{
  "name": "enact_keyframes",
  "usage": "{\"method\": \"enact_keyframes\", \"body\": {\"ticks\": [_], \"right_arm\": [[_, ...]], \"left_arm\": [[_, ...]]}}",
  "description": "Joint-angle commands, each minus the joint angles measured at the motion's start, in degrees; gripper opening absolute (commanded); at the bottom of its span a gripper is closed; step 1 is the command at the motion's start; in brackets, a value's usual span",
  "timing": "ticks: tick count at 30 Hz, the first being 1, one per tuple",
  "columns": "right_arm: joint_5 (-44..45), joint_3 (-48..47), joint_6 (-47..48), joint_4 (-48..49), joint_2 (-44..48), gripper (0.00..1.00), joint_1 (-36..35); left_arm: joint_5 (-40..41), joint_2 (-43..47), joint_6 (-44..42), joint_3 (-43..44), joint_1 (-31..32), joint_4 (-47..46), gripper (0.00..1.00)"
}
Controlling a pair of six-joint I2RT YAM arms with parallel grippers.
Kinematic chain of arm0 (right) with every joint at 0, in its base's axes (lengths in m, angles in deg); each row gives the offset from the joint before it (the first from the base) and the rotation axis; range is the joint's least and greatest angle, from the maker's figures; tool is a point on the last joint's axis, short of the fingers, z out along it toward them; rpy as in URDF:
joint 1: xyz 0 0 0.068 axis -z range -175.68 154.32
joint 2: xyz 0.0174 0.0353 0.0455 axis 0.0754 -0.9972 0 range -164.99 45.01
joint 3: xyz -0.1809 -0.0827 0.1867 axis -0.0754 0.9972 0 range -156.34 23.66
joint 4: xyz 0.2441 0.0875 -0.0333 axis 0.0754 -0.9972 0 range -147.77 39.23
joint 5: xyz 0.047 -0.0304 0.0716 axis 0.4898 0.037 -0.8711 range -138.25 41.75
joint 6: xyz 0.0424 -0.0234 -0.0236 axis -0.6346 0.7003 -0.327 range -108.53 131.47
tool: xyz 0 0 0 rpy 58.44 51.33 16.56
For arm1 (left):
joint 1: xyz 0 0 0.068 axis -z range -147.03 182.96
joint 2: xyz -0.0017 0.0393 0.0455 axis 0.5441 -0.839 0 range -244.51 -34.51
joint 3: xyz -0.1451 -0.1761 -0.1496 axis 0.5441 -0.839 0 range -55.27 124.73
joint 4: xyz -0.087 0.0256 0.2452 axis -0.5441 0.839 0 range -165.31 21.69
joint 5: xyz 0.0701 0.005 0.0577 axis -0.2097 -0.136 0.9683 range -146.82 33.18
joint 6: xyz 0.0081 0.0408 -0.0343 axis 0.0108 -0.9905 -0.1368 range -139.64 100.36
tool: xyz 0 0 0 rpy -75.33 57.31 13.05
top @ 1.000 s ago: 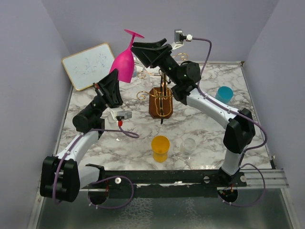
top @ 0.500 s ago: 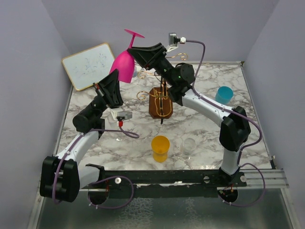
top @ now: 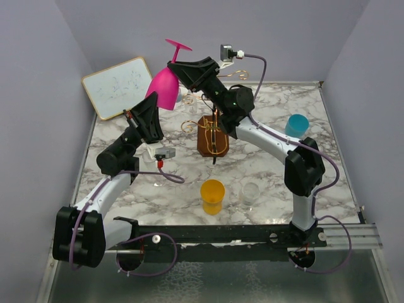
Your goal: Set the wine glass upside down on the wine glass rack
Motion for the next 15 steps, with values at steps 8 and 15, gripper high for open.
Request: {"method": "enact_keyframes", "body": {"ticks": [8, 15], "right_arm": [[-2.58, -2.64, -3.99, 3.16, -2.59, 0.15, -0.83], [-2.89, -2.09, -3.34, 2.66, -1.73, 0.01, -0.81]], "left_arm": [[-2.96, 0.15, -0.33, 1.45, 0.39, -13.68, 0.00], [-2.49, -0.02, -1.06, 1.78, 0.44, -13.69, 0.00]]}}
